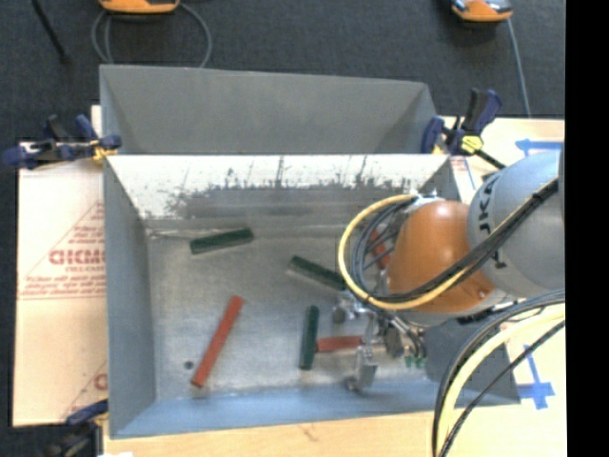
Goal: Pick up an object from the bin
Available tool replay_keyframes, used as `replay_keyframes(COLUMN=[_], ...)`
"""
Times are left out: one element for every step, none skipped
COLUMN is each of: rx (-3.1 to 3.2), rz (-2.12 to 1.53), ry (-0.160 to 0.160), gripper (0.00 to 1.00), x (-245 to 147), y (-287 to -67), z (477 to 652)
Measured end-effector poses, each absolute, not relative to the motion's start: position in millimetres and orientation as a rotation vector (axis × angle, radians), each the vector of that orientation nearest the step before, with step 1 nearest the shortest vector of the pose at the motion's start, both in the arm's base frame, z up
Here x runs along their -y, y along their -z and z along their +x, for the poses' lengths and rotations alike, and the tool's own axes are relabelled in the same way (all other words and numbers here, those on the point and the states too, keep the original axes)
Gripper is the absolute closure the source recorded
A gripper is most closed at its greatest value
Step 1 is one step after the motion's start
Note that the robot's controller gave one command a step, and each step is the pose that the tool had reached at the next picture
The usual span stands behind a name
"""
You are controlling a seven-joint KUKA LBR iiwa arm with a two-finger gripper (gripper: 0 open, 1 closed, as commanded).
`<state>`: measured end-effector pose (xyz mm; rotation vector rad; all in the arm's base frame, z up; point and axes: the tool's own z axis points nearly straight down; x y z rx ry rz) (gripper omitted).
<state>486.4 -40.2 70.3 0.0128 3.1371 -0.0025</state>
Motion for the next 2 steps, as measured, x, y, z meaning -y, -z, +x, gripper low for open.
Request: replay_keyframes(rx=[-3.138,-3.131], rz=[0.013,-0.017], ry=[0.002,0.003], gripper=[1.0,1.0], x=[40,28], y=[-70,-205], z=[485.8,487.1])
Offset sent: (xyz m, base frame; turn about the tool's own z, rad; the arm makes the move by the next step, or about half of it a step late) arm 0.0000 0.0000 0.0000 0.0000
